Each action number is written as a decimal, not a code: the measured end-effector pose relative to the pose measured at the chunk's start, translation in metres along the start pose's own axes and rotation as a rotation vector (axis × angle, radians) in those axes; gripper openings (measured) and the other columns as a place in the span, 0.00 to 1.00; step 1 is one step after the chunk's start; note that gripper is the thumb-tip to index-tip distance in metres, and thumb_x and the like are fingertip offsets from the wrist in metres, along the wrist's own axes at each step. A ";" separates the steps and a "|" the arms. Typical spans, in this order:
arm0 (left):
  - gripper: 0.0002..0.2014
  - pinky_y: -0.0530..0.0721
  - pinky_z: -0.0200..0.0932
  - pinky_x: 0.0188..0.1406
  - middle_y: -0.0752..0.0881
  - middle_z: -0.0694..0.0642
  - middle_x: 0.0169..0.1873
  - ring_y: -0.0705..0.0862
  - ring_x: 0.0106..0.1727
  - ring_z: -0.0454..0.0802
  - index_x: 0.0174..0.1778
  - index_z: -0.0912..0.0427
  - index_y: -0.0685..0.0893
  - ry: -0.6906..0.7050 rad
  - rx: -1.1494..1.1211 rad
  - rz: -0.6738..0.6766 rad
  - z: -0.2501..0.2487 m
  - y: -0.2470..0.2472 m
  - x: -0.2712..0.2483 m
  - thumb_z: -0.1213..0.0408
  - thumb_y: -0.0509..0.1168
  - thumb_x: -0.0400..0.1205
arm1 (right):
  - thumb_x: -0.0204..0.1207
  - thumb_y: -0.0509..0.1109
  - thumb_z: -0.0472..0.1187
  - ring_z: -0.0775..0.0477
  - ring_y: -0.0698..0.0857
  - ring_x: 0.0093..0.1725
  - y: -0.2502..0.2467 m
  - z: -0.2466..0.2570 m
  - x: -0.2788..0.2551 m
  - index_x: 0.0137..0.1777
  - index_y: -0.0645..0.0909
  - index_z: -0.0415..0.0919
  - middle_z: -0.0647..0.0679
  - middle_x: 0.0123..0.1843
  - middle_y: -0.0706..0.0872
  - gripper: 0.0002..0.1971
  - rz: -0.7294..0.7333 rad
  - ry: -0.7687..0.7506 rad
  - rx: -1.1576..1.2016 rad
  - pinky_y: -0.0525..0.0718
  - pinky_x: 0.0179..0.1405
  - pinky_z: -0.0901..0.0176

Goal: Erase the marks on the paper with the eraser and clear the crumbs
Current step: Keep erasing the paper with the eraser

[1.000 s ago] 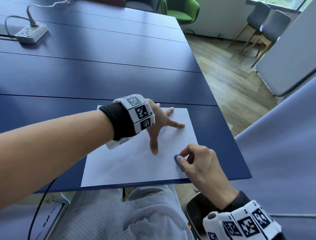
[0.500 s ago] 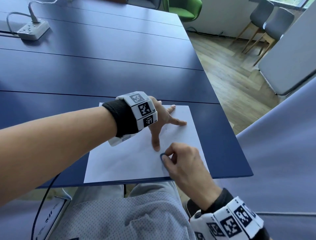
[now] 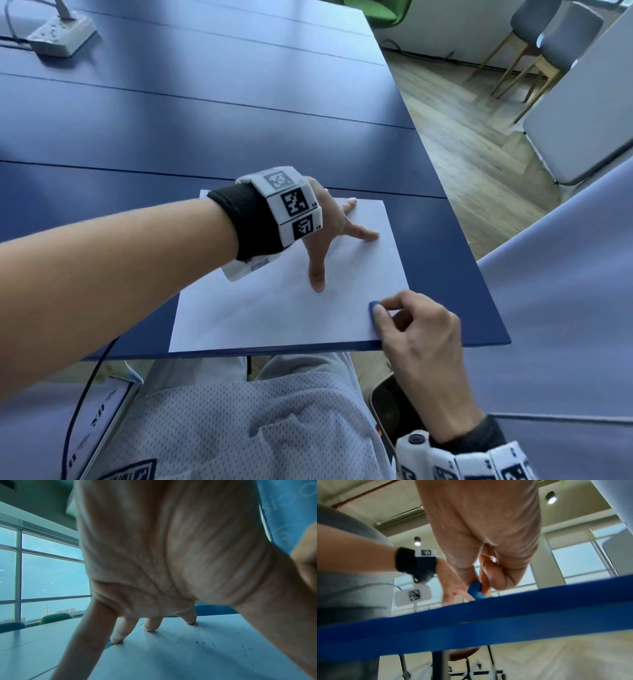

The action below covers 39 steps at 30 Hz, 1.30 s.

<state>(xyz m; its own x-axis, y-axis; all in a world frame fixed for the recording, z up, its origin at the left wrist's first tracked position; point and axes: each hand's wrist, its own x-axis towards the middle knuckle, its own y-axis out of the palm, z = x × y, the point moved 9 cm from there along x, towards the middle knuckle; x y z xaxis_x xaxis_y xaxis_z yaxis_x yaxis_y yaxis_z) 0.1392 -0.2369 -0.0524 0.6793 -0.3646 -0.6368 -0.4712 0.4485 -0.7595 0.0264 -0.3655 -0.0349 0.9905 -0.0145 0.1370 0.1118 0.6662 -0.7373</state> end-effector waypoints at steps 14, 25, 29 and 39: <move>0.64 0.62 0.64 0.79 0.30 0.51 0.84 0.50 0.85 0.67 0.77 0.20 0.34 -0.009 0.010 -0.003 -0.001 0.001 -0.001 0.27 0.76 0.56 | 0.75 0.74 0.43 0.60 0.84 0.33 0.017 0.017 -0.018 0.39 0.87 0.44 0.57 0.30 0.84 0.05 0.066 -0.010 0.027 0.78 0.32 0.74; 0.55 0.66 0.61 0.77 0.42 0.49 0.86 0.52 0.85 0.58 0.82 0.26 0.48 0.139 -0.004 -0.107 -0.023 -0.002 -0.007 0.41 0.79 0.67 | 0.75 0.74 0.43 0.59 0.83 0.33 -0.015 -0.009 0.005 0.42 0.87 0.44 0.52 0.34 0.84 0.03 -0.051 0.009 -0.068 0.74 0.33 0.76; 0.61 0.58 0.65 0.81 0.38 0.48 0.86 0.45 0.86 0.59 0.82 0.26 0.41 0.103 -0.054 -0.054 -0.023 0.009 -0.008 0.29 0.75 0.60 | 0.75 0.73 0.43 0.50 0.83 0.36 -0.014 -0.018 0.034 0.42 0.87 0.42 0.49 0.34 0.84 0.05 -0.037 0.008 -0.138 0.76 0.37 0.61; 0.64 0.63 0.68 0.76 0.31 0.55 0.84 0.41 0.85 0.68 0.78 0.21 0.34 0.086 -0.020 -0.015 -0.034 0.012 -0.006 0.26 0.75 0.56 | 0.73 0.76 0.43 0.52 0.81 0.31 -0.019 -0.018 0.061 0.41 0.89 0.41 0.53 0.30 0.82 0.05 0.103 -0.069 -0.239 0.80 0.36 0.61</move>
<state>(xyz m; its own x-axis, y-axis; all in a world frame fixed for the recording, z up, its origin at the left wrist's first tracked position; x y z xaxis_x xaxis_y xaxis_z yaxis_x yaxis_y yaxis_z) 0.1102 -0.2571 -0.0628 0.6358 -0.4406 -0.6338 -0.4732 0.4261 -0.7710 0.0860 -0.3928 -0.0242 0.9907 0.1006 0.0915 0.0343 0.4663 -0.8840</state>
